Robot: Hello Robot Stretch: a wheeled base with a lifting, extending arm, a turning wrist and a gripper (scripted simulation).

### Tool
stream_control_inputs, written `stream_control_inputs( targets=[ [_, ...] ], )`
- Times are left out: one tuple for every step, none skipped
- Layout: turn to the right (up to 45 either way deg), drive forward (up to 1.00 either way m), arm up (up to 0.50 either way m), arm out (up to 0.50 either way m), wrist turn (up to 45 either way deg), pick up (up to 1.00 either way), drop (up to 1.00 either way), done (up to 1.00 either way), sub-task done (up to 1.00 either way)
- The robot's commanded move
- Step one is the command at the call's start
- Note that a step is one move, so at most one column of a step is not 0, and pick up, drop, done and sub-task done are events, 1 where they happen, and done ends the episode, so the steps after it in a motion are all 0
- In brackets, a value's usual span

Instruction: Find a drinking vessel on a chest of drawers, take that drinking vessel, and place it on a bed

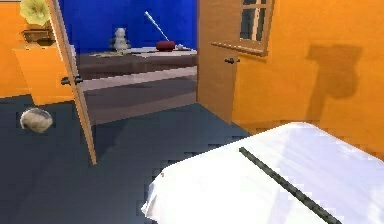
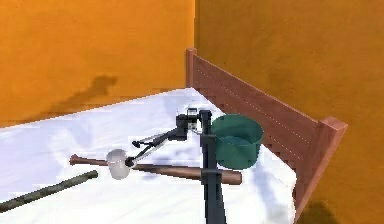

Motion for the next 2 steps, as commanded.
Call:
stream_control_inputs(
  targets=[
    [0.0,0.00,-0.32,0.00,0.0,0.00,0.00,0.00,0.00],
    [0.0,0.00,0.00,0.00,0.0,0.00,1.00,0.00,0.00]
  ],
)
